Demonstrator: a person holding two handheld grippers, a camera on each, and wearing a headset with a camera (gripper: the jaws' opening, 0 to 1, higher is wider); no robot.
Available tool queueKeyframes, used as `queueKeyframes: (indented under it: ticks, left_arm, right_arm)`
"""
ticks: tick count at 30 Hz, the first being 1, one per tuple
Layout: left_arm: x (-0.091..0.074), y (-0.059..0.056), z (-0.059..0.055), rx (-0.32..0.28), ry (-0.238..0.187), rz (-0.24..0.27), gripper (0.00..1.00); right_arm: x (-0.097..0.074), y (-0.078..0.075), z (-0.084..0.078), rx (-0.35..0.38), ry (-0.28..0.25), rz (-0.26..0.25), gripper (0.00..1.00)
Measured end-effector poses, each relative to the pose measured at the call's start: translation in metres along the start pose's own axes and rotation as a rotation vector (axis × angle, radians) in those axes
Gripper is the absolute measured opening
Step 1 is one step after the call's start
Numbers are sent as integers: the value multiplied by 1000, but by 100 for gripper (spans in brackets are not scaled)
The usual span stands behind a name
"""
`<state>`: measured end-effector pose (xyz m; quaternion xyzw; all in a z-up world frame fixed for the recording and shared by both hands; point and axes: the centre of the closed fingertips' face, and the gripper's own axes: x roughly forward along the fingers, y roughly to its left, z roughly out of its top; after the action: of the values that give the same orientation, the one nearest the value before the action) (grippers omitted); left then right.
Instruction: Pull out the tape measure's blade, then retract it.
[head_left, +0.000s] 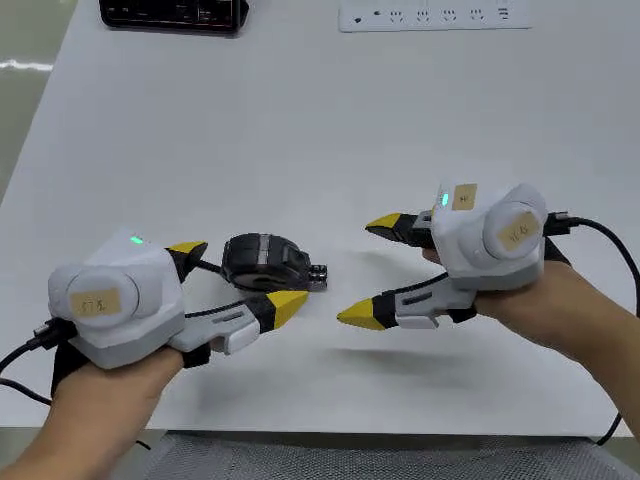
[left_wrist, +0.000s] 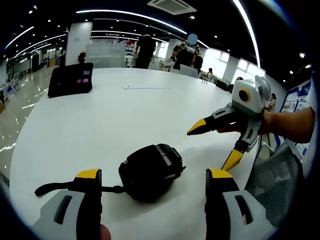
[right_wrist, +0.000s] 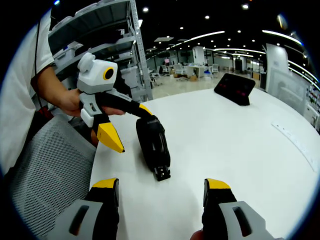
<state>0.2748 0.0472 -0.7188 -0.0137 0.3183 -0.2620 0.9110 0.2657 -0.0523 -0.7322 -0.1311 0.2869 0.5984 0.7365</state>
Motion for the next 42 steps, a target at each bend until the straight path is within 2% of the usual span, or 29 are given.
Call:
queueKeyframes:
  ticks: [3,5,12,16,25,36,42]
  left_arm:
    - [-4,-1,-1,33,13,-10,87]
    - [-7,-2,0,58,5,-18,89]
    - [-12,-7,-2,96,25,-47,90]
    - [-16,-9,-2,144,22,-61,92]
    - [-23,-11,-1,172,14,-98,99]
    - [-31,-15,2,218,15,-127,99]
    - [-34,-13,0,223,21,-133,99]
  right_arm:
    - [-7,-1,-1,11,1,-15,69]
    - [-11,-2,2,9,-15,-30,70]
    - [-21,-3,-1,24,-18,-53,72]
    - [-24,-3,-11,23,2,-68,75]
    - [-36,-3,-18,34,-1,-93,81]
    - [-54,-4,-26,51,10,-115,84]
    - [-64,-4,-35,57,18,-132,85]
